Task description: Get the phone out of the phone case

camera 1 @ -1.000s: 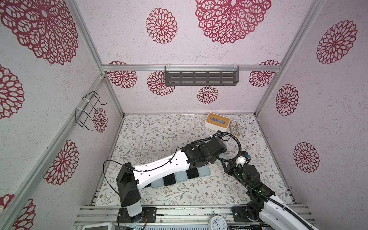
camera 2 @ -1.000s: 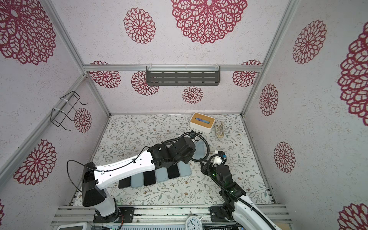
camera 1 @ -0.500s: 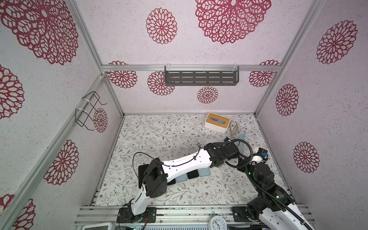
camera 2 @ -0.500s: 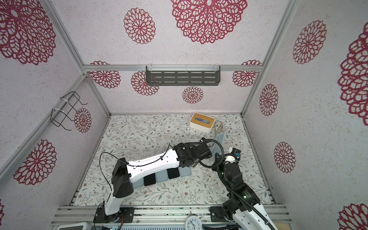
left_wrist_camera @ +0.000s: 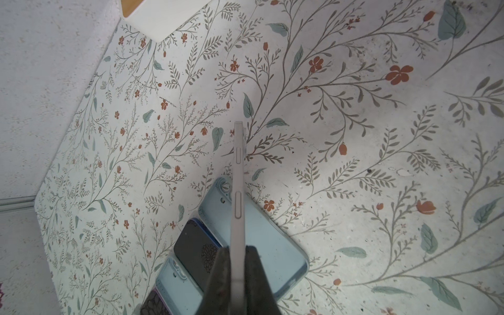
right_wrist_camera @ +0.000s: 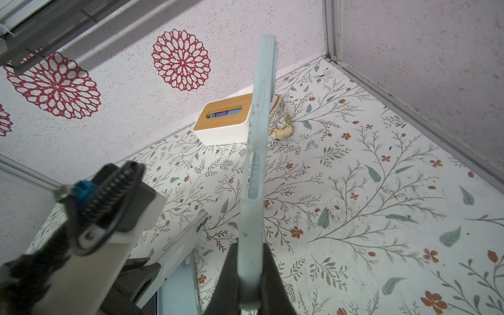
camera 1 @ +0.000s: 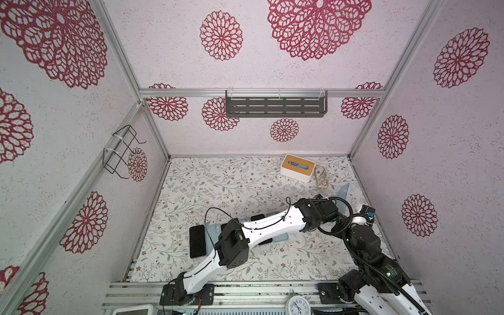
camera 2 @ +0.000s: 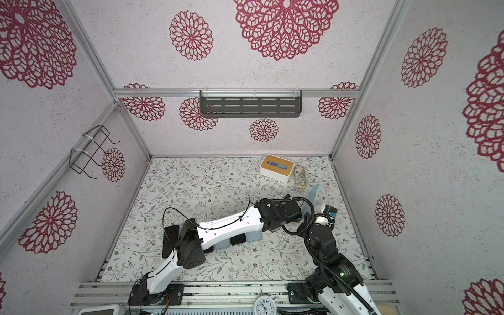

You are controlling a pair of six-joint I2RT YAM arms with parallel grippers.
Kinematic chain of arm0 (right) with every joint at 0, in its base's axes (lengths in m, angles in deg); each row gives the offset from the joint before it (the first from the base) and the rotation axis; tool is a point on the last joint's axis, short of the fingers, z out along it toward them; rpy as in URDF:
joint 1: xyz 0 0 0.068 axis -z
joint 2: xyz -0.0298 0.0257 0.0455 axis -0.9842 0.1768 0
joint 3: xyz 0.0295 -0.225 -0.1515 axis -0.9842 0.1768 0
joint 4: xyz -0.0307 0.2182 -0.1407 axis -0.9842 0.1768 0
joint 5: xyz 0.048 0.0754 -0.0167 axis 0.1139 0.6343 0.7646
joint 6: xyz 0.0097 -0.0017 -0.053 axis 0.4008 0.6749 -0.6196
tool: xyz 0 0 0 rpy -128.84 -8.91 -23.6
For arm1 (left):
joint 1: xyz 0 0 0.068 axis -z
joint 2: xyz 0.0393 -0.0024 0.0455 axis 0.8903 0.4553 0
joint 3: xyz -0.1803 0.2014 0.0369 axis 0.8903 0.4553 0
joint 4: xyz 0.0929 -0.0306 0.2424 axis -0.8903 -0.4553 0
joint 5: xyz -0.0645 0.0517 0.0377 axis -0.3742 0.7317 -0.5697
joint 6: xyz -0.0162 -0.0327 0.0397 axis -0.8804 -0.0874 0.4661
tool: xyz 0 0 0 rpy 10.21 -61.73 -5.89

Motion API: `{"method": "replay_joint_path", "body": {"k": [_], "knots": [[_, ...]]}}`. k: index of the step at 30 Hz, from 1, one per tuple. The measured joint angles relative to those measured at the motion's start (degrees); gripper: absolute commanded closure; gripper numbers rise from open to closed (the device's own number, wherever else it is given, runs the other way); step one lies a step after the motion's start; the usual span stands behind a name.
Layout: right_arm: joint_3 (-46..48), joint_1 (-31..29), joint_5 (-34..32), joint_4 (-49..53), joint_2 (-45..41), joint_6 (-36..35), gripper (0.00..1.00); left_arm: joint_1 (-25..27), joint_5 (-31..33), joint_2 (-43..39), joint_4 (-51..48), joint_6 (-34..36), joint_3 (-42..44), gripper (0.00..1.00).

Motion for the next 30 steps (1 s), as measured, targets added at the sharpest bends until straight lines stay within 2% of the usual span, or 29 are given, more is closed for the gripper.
{"method": "replay_joint_path", "body": {"k": [8, 10, 12, 24, 28, 30], "knots": [[-0.02, 0.0, -0.72, 1.38, -1.11, 0.0, 1.0, 0.66, 0.02, 2.51, -2.38, 0.22, -2.12, 0.99], [-0.02, 0.0, -0.74, 1.4, -1.4, 0.02, 1.0, 0.76, 0.0, 2.86, -2.43, 0.24, -2.56, 0.9], [-0.02, 0.0, -0.76, 1.4, -1.62, 0.02, 1.0, 0.85, -0.11, 2.97, -2.4, 0.33, -2.58, 0.85], [0.55, 0.09, -0.92, 1.51, -3.41, 0.02, 1.0, 1.33, -1.51, 3.23, -0.98, 0.04, -2.58, 0.79], [0.87, 0.09, -0.92, 1.4, -3.89, 0.02, 1.0, 1.36, -2.84, 3.23, 0.76, -0.39, -2.34, 0.73], [0.96, 0.09, -0.92, 1.36, -4.0, 0.02, 1.0, 1.4, -3.32, 3.23, 1.62, -1.05, -1.97, 0.66]]}}
